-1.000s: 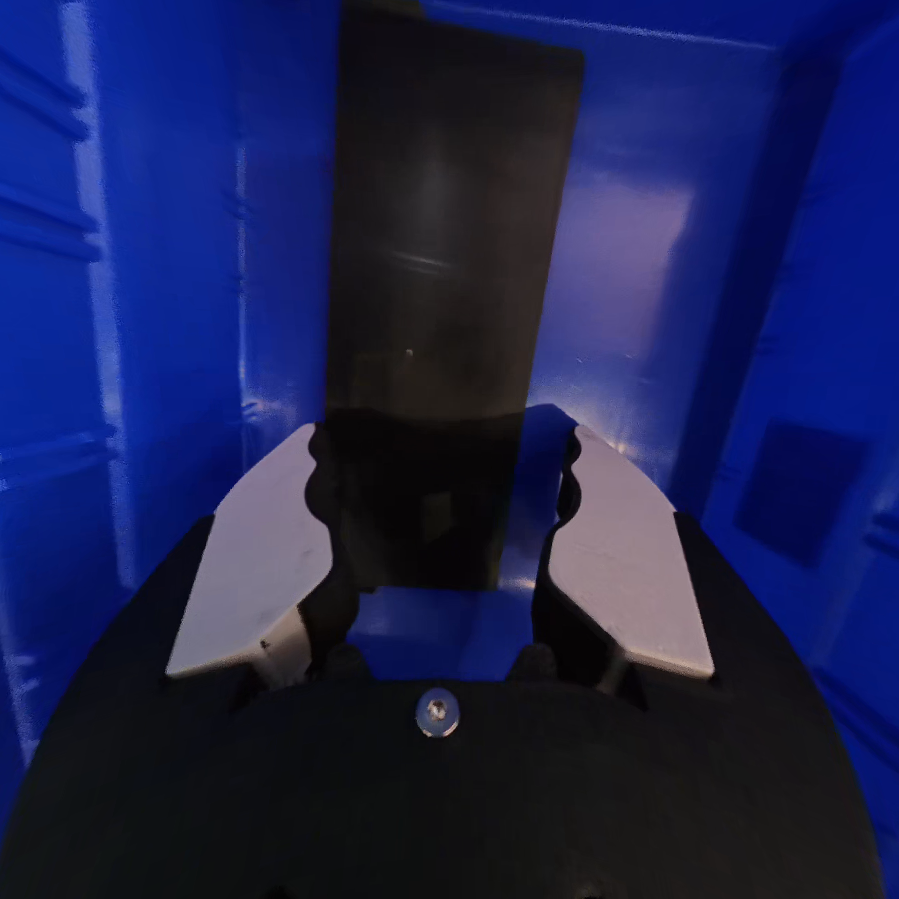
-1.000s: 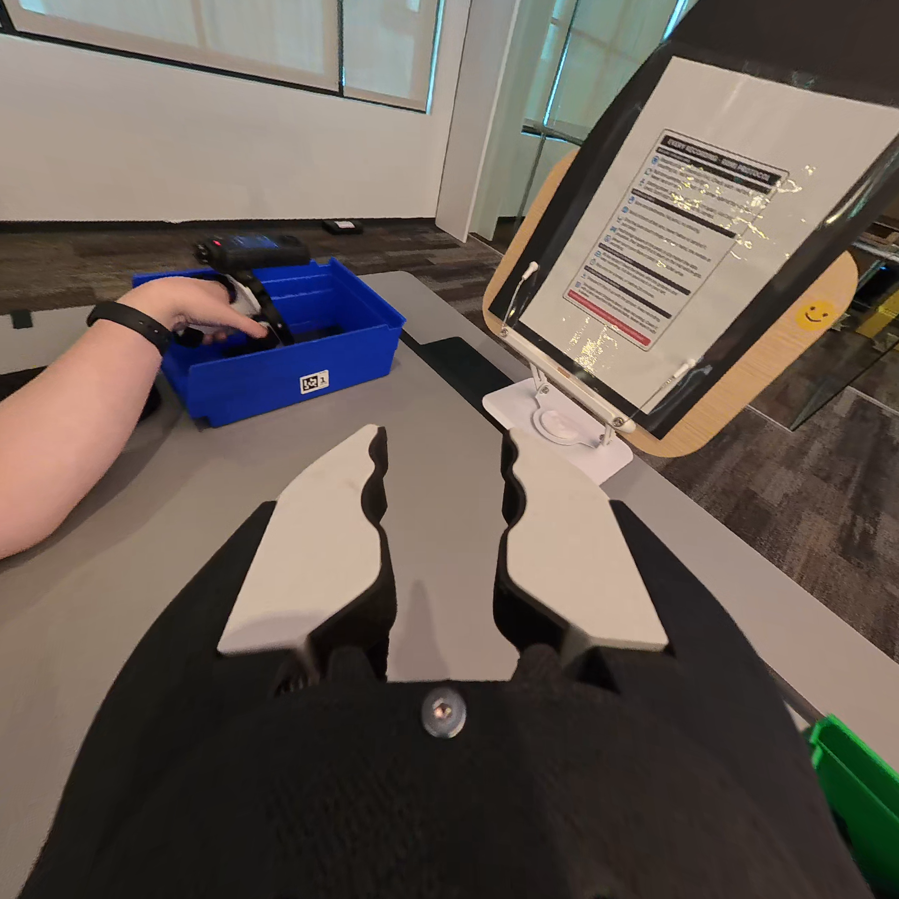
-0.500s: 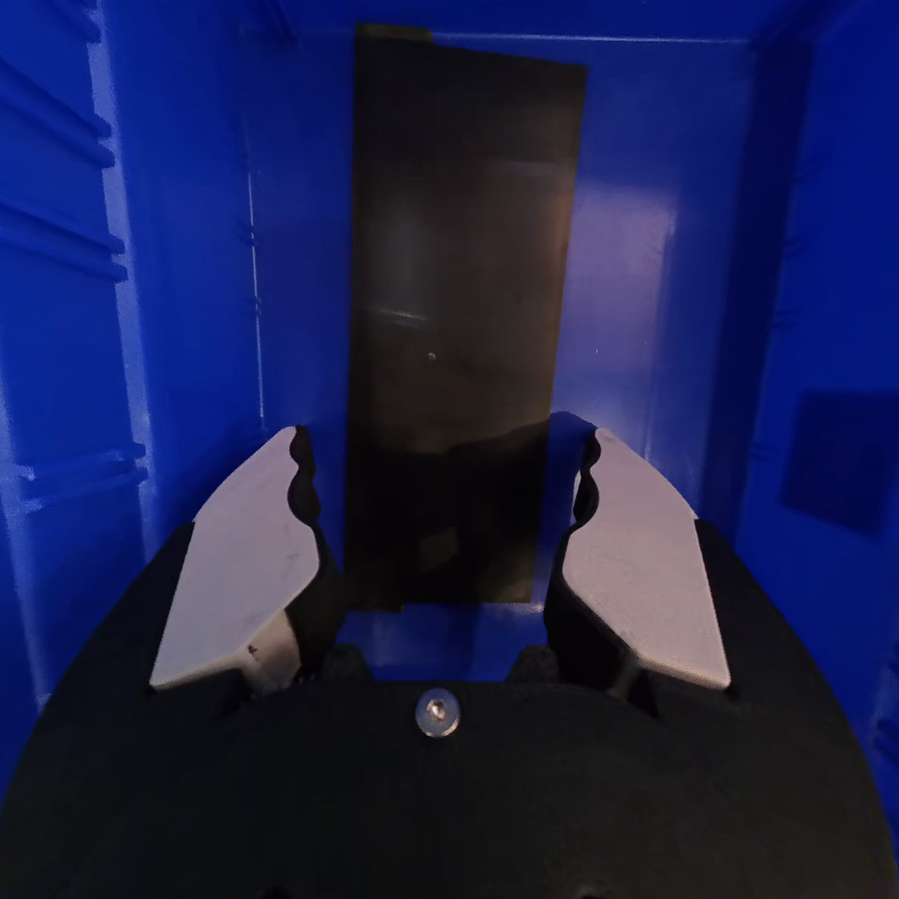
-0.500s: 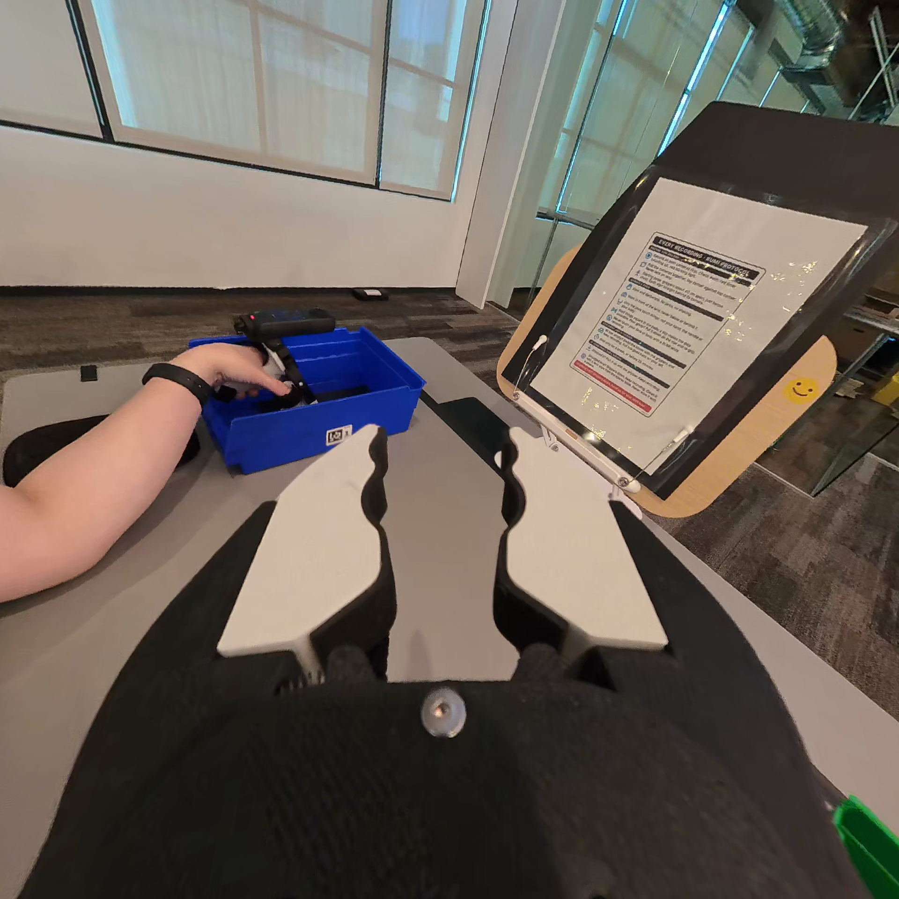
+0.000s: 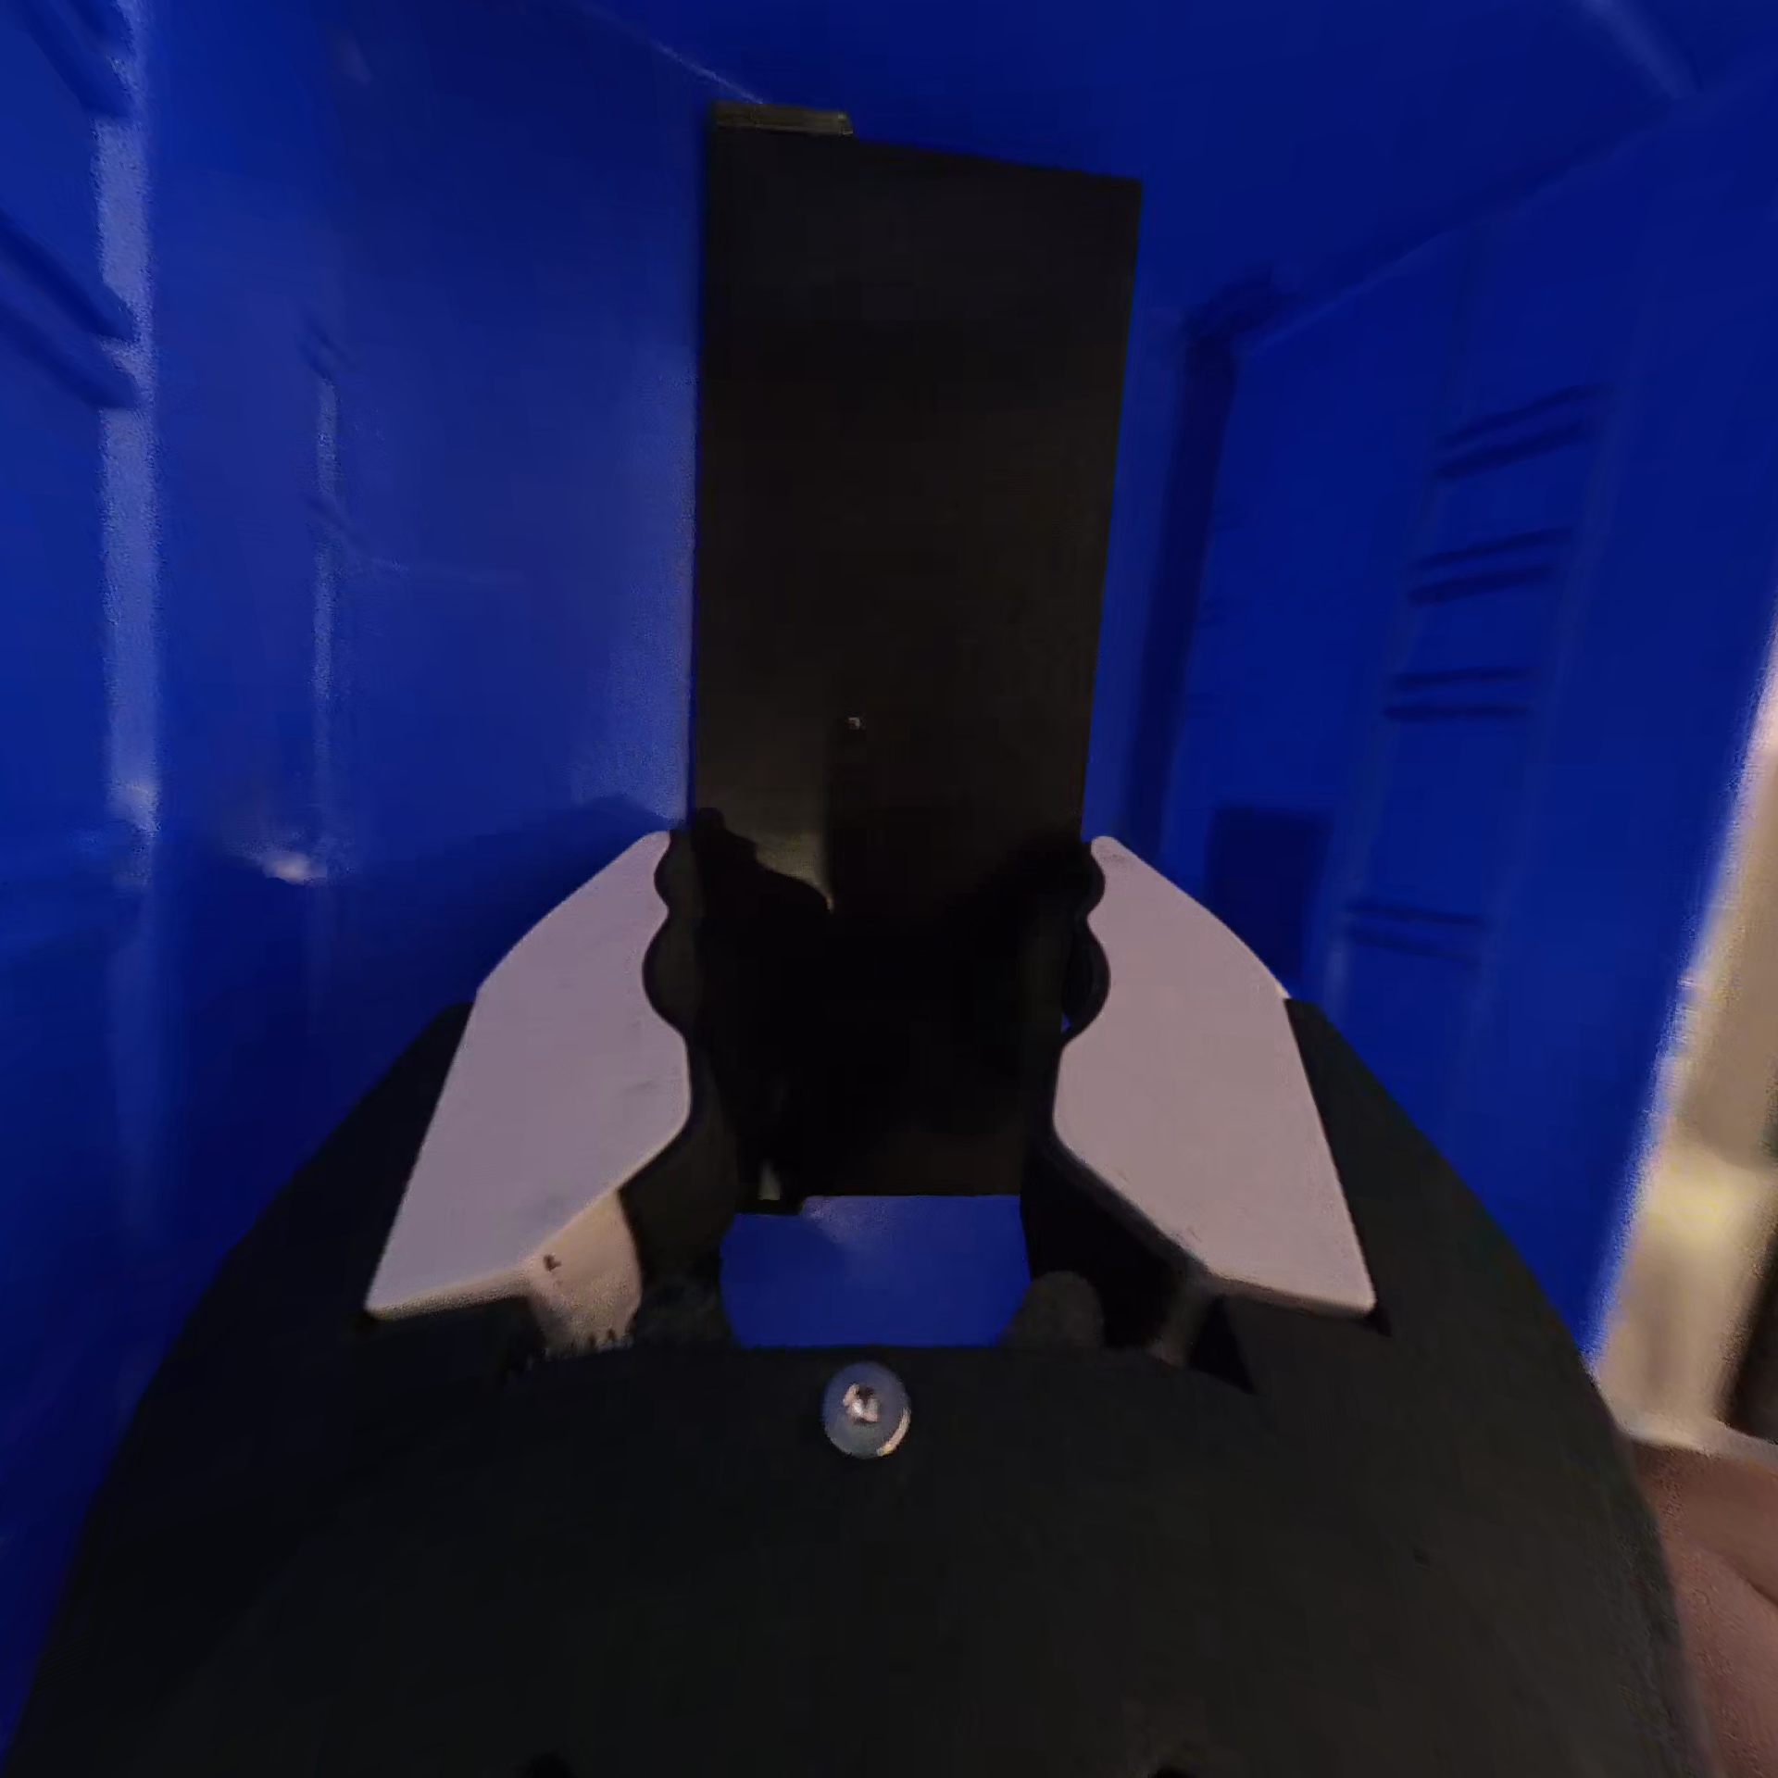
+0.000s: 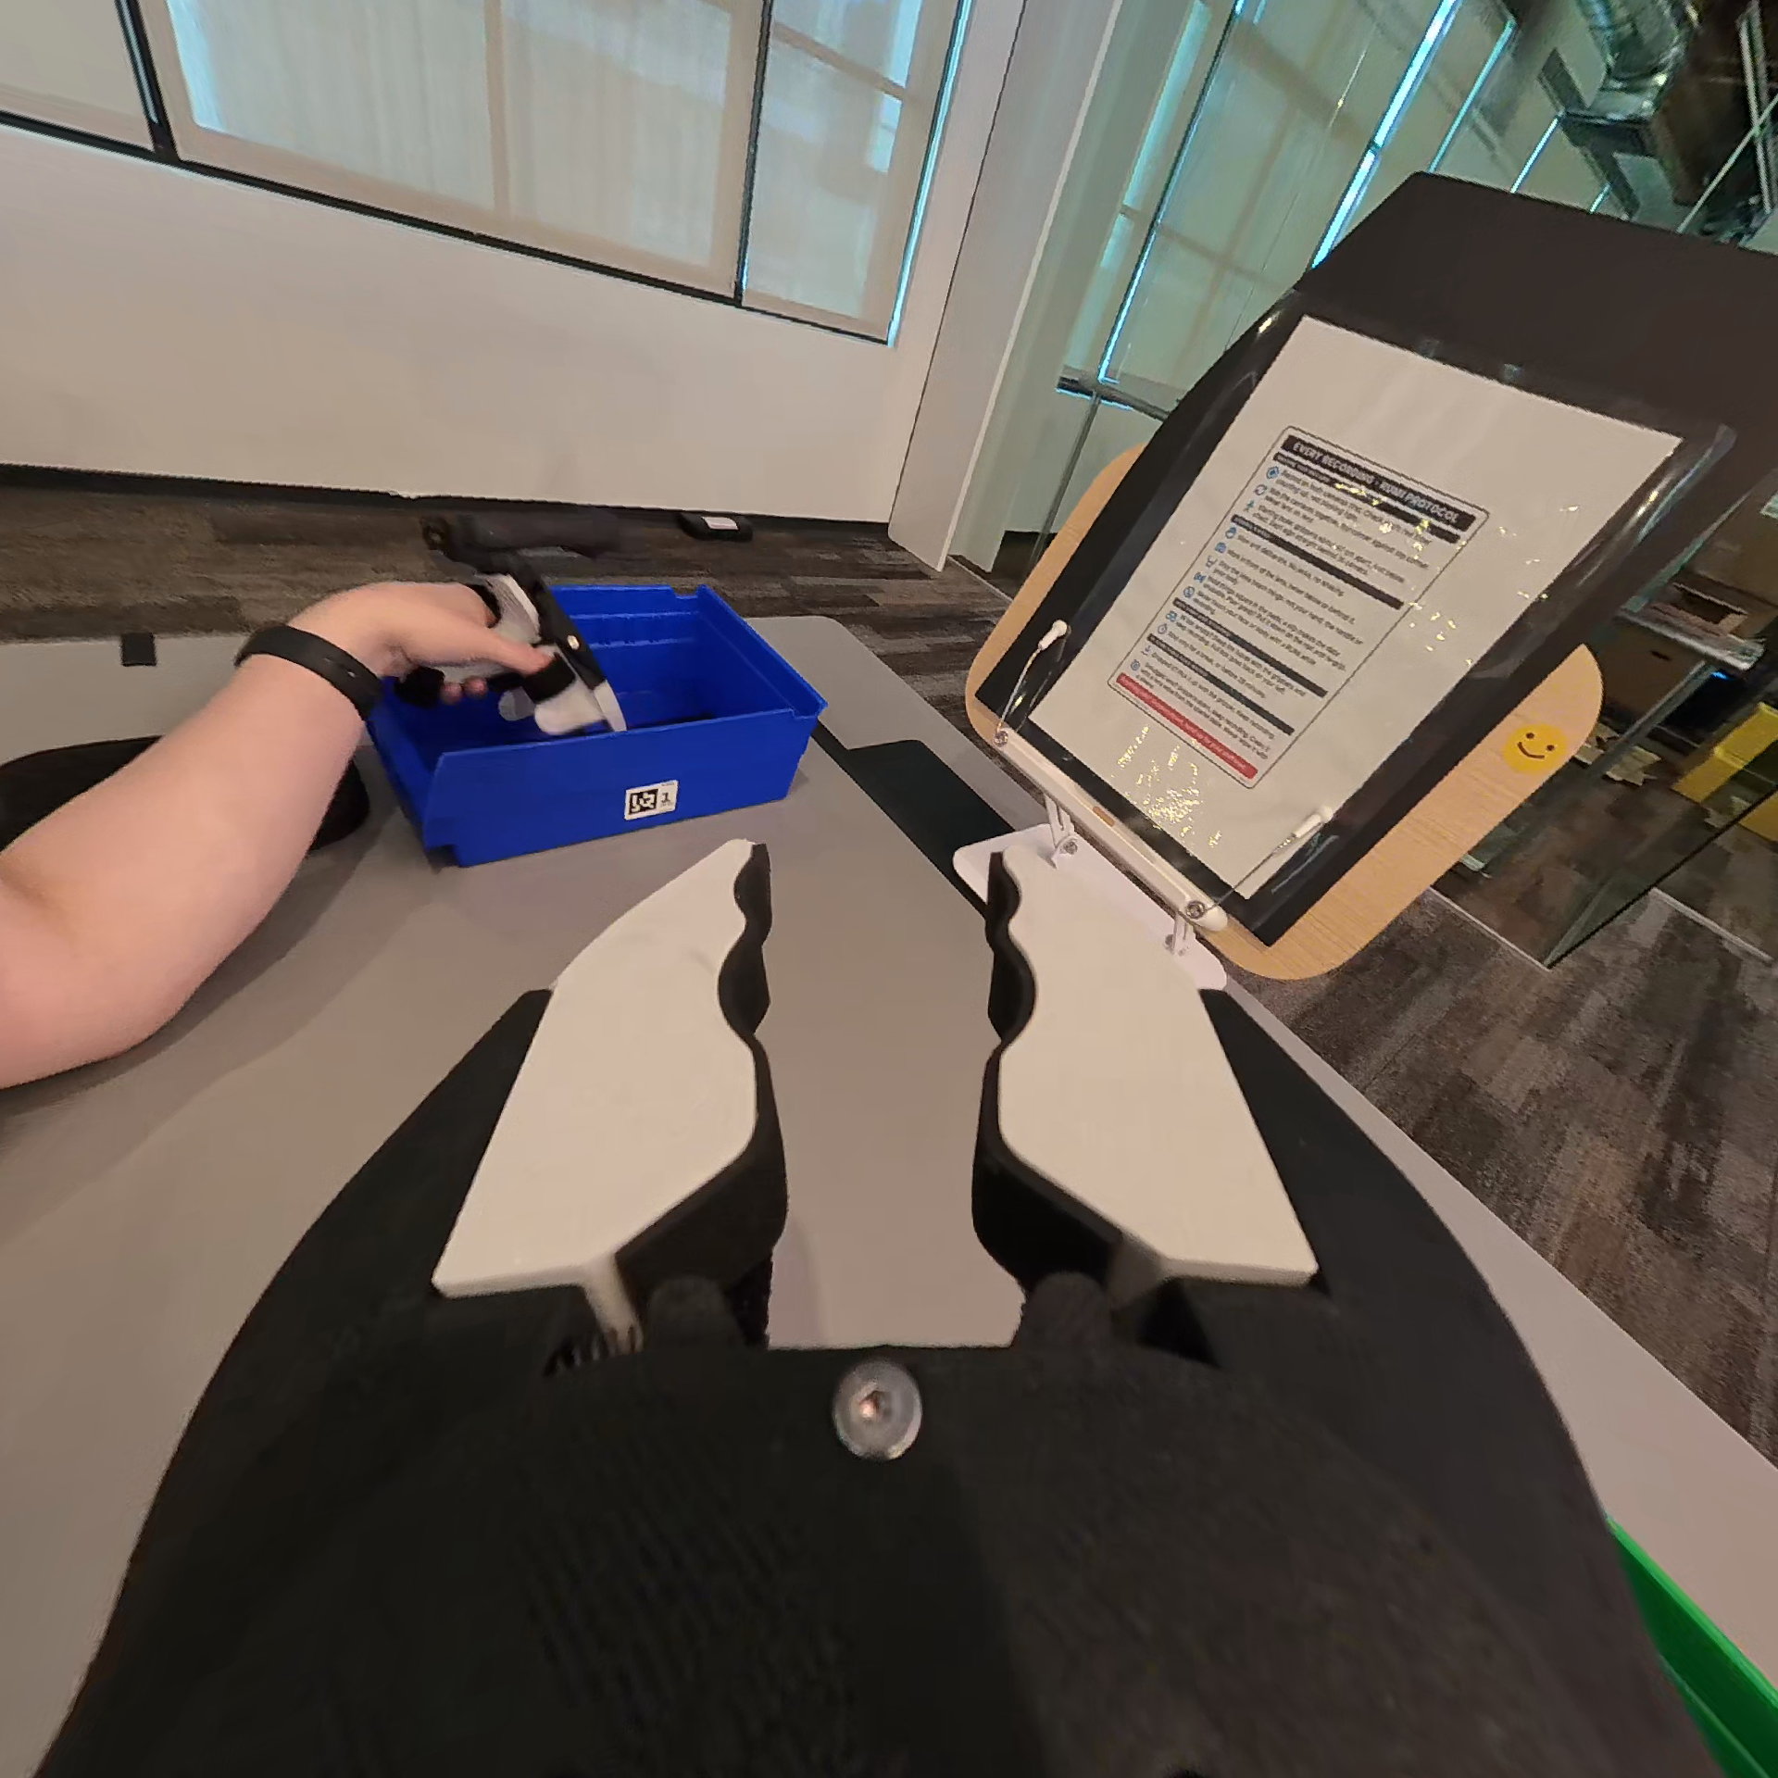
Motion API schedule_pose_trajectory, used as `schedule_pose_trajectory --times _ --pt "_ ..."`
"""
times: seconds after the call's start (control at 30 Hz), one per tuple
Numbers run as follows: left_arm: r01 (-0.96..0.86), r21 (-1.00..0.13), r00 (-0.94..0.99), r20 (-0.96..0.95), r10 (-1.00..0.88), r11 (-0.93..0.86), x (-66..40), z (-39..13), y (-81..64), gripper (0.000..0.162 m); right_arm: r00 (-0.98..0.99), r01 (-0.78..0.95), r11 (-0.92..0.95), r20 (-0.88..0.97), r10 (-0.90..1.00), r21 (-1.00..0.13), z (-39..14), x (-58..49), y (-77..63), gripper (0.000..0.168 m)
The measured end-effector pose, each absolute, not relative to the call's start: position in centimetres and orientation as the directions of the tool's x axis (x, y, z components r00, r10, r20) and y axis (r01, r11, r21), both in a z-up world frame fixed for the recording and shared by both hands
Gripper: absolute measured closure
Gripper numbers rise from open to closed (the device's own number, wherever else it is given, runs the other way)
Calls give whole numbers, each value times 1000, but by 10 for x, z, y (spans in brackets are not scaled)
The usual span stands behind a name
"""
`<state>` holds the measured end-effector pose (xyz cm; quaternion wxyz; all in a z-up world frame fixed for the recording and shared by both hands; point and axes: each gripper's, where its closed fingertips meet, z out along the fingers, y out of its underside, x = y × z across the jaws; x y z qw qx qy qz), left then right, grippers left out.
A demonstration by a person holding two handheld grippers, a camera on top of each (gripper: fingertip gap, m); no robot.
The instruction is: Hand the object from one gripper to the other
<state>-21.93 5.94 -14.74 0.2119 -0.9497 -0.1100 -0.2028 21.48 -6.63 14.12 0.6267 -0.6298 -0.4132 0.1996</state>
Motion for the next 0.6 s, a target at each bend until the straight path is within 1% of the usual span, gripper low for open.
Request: schedule_pose_trajectory --times 0.03,0.13,0.3,0.4,0.47,0.6 --pt "324 -342 862 491 126 -882 -215 -145 59 88 577 272 124 265 772 -954 140 215 -66 124" --pt "339 -330 822 559 107 -881 -210 -142 57 87 572 268 112 251 781 -957 138 214 -63 125" --pt "313 -369 801 598 34 -875 -198 -125 58 88 570 283 77 232 788 -956 128 211 -53 125" --pt "280 -410 805 593 -21 -868 -188 -109 58 88 565 305 61 232 792 -951 120 206 -48 125" --pt "241 -418 800 596 -65 -876 -178 -100 54 88 558 323 49 232 797 -945 114 202 -45 125" --pt "214 -430 830 554 -69 -877 -176 -94 51 88 551 367 33 245 798 -930 103 196 -40 124"
